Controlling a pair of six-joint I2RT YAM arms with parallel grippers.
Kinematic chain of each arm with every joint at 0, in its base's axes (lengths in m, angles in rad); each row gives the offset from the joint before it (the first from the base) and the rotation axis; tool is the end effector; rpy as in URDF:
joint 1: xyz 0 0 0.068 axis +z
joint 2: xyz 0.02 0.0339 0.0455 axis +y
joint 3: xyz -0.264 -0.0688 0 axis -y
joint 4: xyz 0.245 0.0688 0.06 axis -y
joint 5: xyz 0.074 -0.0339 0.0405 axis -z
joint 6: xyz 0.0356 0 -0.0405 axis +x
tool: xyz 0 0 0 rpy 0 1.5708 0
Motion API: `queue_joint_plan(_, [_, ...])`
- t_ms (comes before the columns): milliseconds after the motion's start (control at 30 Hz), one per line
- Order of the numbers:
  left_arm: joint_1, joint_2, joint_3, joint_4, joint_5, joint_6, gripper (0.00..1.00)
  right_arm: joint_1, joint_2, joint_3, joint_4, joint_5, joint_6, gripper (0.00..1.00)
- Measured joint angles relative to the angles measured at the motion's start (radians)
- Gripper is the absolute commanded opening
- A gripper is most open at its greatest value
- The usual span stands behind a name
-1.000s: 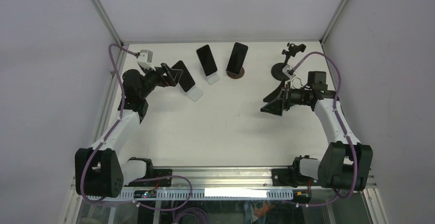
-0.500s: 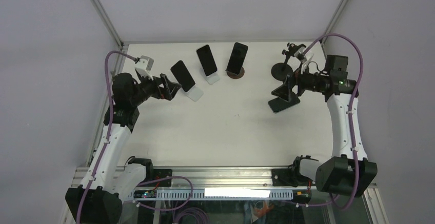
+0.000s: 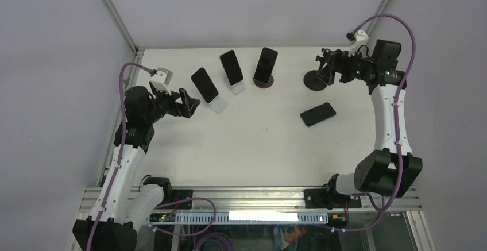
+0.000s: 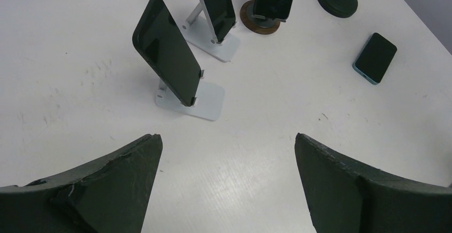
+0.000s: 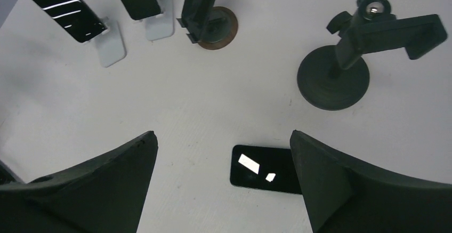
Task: Place the phone on the phone stand
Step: Move the phone stand to the center of the board.
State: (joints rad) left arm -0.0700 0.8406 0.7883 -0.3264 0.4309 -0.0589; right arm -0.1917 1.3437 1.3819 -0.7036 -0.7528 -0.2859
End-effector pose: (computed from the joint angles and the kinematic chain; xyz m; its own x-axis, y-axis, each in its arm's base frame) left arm 0.1890 -0.0282 0.3180 -0.3947 -0.0259 -0.9184 0.4282 0.8792 -0.2089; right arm 0.2812 -0.0298 0.3783 -0.4718 -0.1181 -0.8738 -0.5441 0.8188 0.1831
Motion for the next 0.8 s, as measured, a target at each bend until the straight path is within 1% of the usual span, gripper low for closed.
queue_joint_plan(67, [0.0,0.0,0.0,0.0,-0.006,0.0,0.99,-0.012,0.038,0.027,0.003,0.02,0.001,0.96])
queue_joint_plan(167, [0.0,0.0,0.0,0.0,-0.01,0.001,0.99,-0.032,0.108,0.077,0.006,0.054,0.0,0.84])
queue_joint_plan(300, [0.0,0.0,0.0,0.0,-0.011,0.001,0.99,-0.062,0.212,0.16,0.003,0.096,-0.016,0.75])
queue_joint_plan(367, [0.0,0.0,0.0,0.0,-0.011,0.001,0.99,-0.074,0.268,0.213,0.002,0.124,-0.038,0.67])
queue_joint_plan(400, [0.0,0.0,0.0,0.0,-0.011,0.001,0.99,-0.079,0.296,0.241,0.0,0.138,-0.051,0.58])
queue_joint_plan(433, [0.0,0.0,0.0,0.0,-0.011,0.001,0.99,-0.084,0.328,0.274,-0.005,0.15,-0.066,0.52])
queue_joint_plan(467, [0.0,0.0,0.0,0.0,-0.011,0.001,0.99,-0.088,0.354,0.298,-0.006,0.158,-0.084,0.5])
queue_joint_plan(633, [0.0,0.0,-0.001,0.0,-0.011,0.001,0.98,-0.105,0.472,0.416,-0.045,0.169,-0.169,0.49])
queue_joint_plan(800, [0.0,0.0,-0.001,0.0,-0.012,0.002,0.98,-0.121,0.567,0.515,-0.113,0.134,-0.272,0.49])
